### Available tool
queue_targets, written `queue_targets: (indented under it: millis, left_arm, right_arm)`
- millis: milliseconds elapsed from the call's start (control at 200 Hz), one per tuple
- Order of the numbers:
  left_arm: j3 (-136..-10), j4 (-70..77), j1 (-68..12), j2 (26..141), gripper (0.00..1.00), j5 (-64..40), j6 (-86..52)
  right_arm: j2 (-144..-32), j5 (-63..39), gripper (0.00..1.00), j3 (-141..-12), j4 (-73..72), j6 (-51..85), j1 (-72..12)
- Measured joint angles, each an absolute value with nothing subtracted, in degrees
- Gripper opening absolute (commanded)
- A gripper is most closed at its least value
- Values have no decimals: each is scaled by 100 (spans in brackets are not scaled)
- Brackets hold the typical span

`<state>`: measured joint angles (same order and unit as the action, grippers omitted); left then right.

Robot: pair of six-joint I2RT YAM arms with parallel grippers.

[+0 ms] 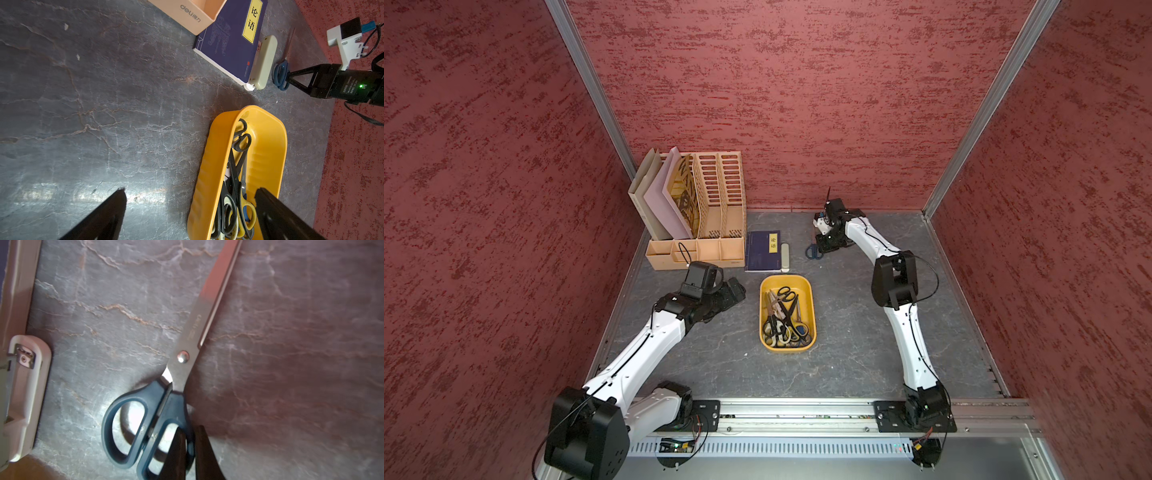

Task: Take the scissors out of the storage box
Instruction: Place the scissors at the center of the board.

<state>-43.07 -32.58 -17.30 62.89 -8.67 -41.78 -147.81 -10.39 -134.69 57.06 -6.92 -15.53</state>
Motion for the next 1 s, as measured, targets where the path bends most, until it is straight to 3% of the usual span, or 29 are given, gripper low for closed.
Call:
queue_targets:
  millis: [70,185,426,701,997]
  left_arm:
    - [-4307,-3264,-1730,6300,99,-867,-4206]
    - [-4307,-3264,-1730,6300,99,-869,-4265]
    - [-4309,-3264,-1730,6305,100,-869,-4283]
    - [-4309,-3083,-1734,6582,100,-867,-4283]
    - [-4313,-2803,-1776,6995,100,-871,-4322]
  right_arm:
    - [-14787,-1028,21,-13474,5710,-679,-1546]
    - [-14789,-1033,28,-13485,5717,-620,-1538]
    - [-14577,-1098,31,-13349,5739,108,-1533]
    - [-12151,-1435,33,-11000,5430,1310,-1935]
    - [-10412,-1511,31,-8989,5164,2139,-3614]
